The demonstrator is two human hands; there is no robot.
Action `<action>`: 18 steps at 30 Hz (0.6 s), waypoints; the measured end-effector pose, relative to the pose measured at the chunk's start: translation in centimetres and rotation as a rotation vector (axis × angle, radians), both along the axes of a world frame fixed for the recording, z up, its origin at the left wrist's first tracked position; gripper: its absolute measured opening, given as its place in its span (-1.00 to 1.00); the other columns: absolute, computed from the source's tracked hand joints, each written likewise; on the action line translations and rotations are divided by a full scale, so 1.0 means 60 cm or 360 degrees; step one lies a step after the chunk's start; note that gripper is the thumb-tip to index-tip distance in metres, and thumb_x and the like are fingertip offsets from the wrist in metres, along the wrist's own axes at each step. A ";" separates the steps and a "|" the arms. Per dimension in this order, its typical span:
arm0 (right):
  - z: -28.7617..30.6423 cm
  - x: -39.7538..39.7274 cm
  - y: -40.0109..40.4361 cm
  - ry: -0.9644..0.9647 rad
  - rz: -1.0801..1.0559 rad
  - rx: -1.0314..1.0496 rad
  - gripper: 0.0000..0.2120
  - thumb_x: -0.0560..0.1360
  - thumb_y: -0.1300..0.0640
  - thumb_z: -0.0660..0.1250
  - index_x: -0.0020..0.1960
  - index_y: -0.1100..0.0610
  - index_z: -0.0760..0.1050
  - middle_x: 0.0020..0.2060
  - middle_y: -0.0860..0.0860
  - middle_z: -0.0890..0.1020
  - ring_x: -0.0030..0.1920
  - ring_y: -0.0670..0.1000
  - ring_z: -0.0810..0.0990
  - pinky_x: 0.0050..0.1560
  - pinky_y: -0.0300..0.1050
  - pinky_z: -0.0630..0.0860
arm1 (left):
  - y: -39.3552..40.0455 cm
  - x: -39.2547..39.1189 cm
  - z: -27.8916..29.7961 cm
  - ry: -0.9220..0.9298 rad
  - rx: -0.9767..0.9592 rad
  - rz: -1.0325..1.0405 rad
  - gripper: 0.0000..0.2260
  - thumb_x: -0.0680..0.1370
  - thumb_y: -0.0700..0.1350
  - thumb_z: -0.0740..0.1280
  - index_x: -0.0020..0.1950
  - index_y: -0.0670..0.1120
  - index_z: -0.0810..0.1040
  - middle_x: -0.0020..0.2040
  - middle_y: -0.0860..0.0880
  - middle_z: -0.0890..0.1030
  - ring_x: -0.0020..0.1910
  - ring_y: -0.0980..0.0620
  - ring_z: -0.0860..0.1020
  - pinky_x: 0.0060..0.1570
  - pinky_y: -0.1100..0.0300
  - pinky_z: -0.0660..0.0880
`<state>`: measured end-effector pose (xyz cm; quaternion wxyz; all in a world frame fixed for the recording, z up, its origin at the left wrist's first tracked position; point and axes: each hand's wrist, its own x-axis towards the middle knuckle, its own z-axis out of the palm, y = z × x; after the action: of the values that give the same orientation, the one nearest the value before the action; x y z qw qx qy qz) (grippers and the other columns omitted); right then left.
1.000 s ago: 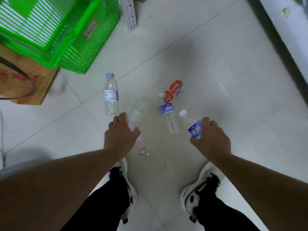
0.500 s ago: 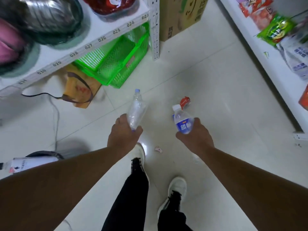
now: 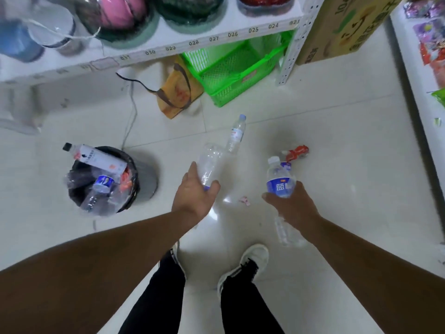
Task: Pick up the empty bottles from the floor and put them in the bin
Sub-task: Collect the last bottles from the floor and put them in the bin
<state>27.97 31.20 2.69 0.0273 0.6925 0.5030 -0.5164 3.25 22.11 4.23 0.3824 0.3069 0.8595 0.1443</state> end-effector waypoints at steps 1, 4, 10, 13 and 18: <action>0.004 -0.016 -0.011 0.0003 0.0011 0.0002 -0.28 0.37 -0.22 0.62 0.34 0.08 0.39 0.07 0.10 0.66 0.04 0.20 0.71 0.13 0.22 0.67 | -0.020 -0.006 0.005 -0.0023 0.0002 0.0057 -0.31 0.60 0.17 0.33 0.67 0.01 0.19 0.41 -0.04 0.49 0.21 -0.13 0.60 0.29 -0.08 0.54; 0.005 -0.067 -0.051 0.0000 0.0089 0.0008 -0.28 0.39 -0.25 0.59 0.35 0.03 0.33 0.05 0.05 0.65 0.00 0.17 0.69 0.09 0.21 0.66 | -0.086 -0.029 0.009 -0.0199 0.0021 0.0283 -0.36 0.59 0.14 0.33 0.64 0.09 0.22 0.39 -0.13 0.56 0.20 -0.27 0.64 0.26 -0.19 0.59; -0.014 -0.199 -0.145 -0.0013 0.0282 -0.0133 -0.35 0.38 -0.21 0.62 0.26 0.03 0.39 0.01 0.15 0.69 -0.02 0.24 0.70 0.07 0.22 0.67 | -0.223 -0.142 0.009 -0.0288 0.0119 0.0567 -0.39 0.50 0.22 0.32 0.53 0.16 0.31 0.21 -0.04 0.63 0.02 -0.20 0.70 0.07 -0.19 0.67; -0.010 -0.285 -0.187 0.0009 0.0329 -0.0192 -0.35 0.36 -0.22 0.64 0.26 0.03 0.42 0.02 0.18 0.69 0.02 0.28 0.71 0.12 0.29 0.66 | -0.286 -0.234 0.013 -0.0286 0.0175 0.0687 -0.39 0.48 0.25 0.32 0.52 0.29 0.26 0.17 0.11 0.61 0.02 -0.12 0.71 0.04 -0.15 0.68; 0.000 -0.439 -0.240 0.0055 0.0398 -0.0275 -0.36 0.38 -0.16 0.65 0.28 0.08 0.45 -0.01 0.17 0.69 -0.11 0.21 0.69 -0.08 0.14 0.67 | -0.385 -0.388 0.008 -0.0224 0.0208 0.0777 -0.47 0.53 0.14 0.34 0.49 0.32 0.33 0.11 0.40 0.54 -0.15 0.10 0.70 -0.07 -0.10 0.70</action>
<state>1.61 16.78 2.70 0.1421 0.6106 0.5394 -0.5621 -20.01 -1.00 4.72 0.3744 0.1036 0.8683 0.3084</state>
